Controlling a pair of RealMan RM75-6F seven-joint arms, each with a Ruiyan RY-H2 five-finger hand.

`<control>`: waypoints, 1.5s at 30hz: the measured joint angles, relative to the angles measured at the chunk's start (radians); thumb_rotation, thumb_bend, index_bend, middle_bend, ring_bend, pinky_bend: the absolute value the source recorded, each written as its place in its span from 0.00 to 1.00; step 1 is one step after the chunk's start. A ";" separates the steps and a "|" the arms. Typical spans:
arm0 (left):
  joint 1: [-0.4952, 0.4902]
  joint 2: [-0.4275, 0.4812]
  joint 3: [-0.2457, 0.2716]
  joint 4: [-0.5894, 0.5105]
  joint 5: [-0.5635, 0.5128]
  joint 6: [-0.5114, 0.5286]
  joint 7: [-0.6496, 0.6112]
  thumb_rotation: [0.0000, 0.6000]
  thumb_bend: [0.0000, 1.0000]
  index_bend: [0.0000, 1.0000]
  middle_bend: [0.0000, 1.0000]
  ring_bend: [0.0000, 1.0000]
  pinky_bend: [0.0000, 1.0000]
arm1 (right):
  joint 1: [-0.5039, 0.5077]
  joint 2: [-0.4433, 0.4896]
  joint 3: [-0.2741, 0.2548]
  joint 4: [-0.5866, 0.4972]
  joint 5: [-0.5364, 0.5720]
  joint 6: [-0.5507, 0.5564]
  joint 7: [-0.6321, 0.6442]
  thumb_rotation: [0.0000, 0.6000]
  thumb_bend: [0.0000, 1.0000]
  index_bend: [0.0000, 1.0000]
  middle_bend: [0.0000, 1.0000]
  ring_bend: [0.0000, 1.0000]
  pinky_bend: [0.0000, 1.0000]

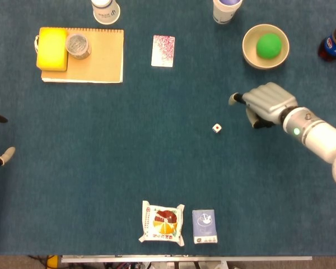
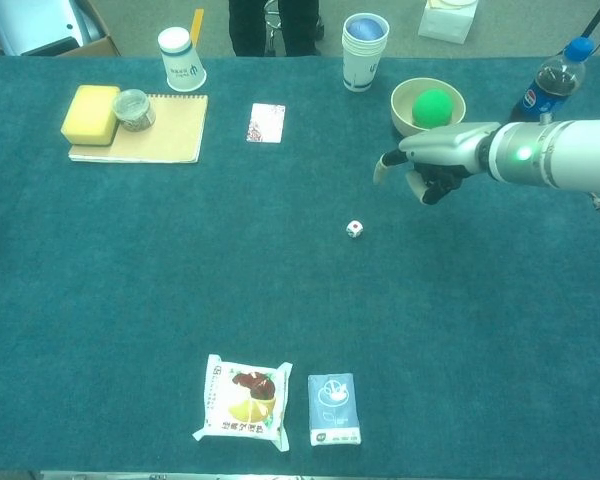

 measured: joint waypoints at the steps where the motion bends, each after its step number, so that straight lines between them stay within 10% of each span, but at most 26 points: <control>1: 0.000 0.000 0.000 -0.002 0.001 0.000 0.001 1.00 0.18 0.36 0.34 0.35 0.61 | 0.005 -0.002 -0.004 0.001 -0.001 -0.003 0.005 1.00 1.00 0.21 1.00 1.00 1.00; 45: 0.019 -0.013 0.004 0.033 -0.008 -0.006 -0.034 1.00 0.18 0.36 0.34 0.35 0.61 | 0.048 -0.009 -0.059 -0.056 -0.219 -0.068 0.245 1.00 1.00 0.21 1.00 1.00 1.00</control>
